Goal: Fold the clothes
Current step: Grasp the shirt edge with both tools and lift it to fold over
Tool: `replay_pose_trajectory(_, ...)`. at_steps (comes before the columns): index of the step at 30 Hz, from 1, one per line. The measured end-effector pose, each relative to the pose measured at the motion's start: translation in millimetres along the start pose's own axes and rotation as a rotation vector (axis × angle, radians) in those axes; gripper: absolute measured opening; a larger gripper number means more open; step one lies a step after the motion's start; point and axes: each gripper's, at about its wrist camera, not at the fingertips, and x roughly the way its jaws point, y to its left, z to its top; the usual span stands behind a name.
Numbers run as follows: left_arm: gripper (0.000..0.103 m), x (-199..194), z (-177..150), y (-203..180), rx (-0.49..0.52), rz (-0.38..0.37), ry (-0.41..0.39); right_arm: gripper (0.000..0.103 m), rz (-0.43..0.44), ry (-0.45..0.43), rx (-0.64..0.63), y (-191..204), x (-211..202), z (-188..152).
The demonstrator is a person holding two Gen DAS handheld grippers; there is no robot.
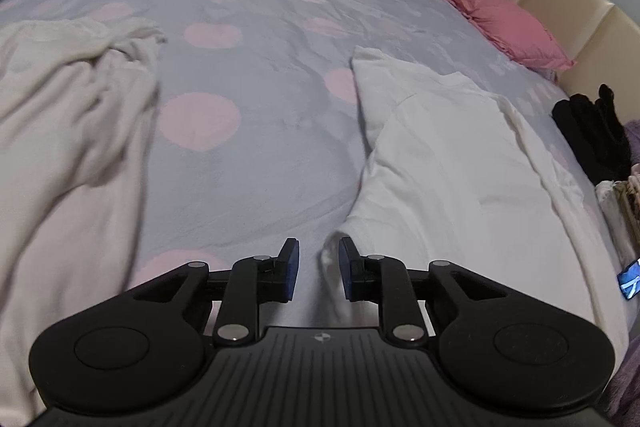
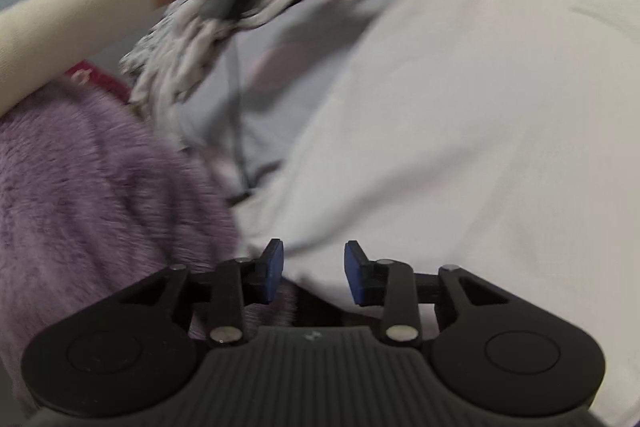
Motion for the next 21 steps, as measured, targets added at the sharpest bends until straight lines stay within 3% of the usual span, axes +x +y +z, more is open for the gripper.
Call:
replay_pose_trajectory(3,0.019,-18,-12,0,-0.021,0.003,-0.001,0.038,-0.033,-0.018,0.088,-28,-13,-9)
replay_pose_trajectory(8,0.02,-50,-46,-22,-0.009,-0.048,0.028,0.038,0.007,0.003,0.148,-47,-12,-29)
replay_pose_trajectory(13,0.026,-80,-86,-63,0.168,-0.102,0.142,0.038,0.05,0.036,0.132,-41,6,-42)
replay_pose_trajectory(16,0.036,-94,-108,-78,0.243,-0.13,0.211,0.038,0.078,0.053,0.13,-39,22,-51)
replay_pose_trajectory(17,0.042,-98,-115,-83,0.263,-0.139,0.234,0.038,0.071,0.056,0.129,-38,28,-54)
replay_pose_trajectory(21,0.042,-109,-145,-96,0.381,-0.156,0.323,0.038,0.026,0.069,0.089,-35,42,-65)
